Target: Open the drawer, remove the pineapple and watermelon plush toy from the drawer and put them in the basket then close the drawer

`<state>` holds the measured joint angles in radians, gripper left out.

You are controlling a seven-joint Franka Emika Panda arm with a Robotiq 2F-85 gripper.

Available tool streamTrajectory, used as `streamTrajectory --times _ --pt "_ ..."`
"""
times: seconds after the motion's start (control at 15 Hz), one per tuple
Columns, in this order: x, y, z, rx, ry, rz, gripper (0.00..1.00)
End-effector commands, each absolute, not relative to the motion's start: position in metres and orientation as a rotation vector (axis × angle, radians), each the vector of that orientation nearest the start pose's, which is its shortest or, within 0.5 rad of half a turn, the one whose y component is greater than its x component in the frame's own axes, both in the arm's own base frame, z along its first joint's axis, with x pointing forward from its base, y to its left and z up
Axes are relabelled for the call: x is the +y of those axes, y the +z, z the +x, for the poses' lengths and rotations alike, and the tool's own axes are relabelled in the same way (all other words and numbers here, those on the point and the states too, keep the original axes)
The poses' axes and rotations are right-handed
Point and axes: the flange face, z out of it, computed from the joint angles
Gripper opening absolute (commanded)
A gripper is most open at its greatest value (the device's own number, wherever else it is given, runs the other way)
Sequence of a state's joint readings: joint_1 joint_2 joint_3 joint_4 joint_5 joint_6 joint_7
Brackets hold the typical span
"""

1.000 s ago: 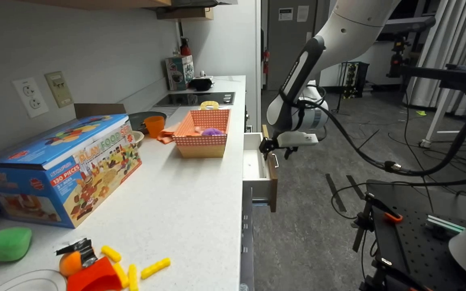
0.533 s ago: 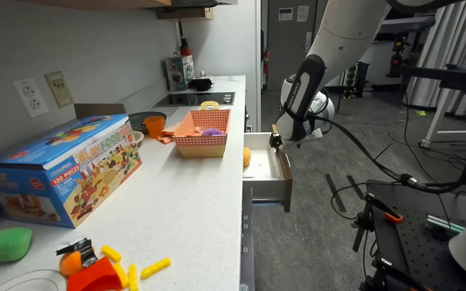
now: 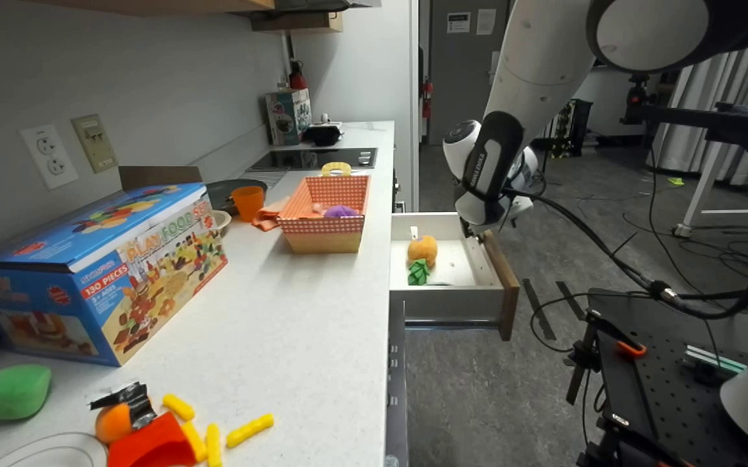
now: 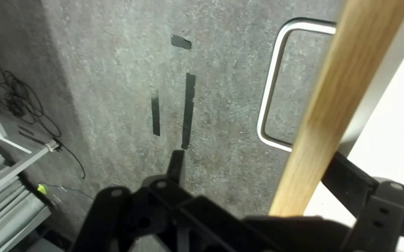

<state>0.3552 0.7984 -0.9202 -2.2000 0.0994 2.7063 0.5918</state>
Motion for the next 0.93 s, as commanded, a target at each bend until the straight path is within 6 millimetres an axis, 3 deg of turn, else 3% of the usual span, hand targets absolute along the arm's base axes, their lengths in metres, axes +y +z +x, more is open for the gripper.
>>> streamTrajectory --times 0.0,0.33,0.8,0.87 --pt "-0.318 0.164 0.451 -1.266 0.001 2.140 1.00" --pt "-0.292 0.185 0.455 -1.135 0.073 2.193 1.00" --pt "-0.227 0.220 0.488 -0.914 0.316 2.361 1.00" --pt "-0.237 0.206 0.491 -0.958 0.269 2.311 1.00"
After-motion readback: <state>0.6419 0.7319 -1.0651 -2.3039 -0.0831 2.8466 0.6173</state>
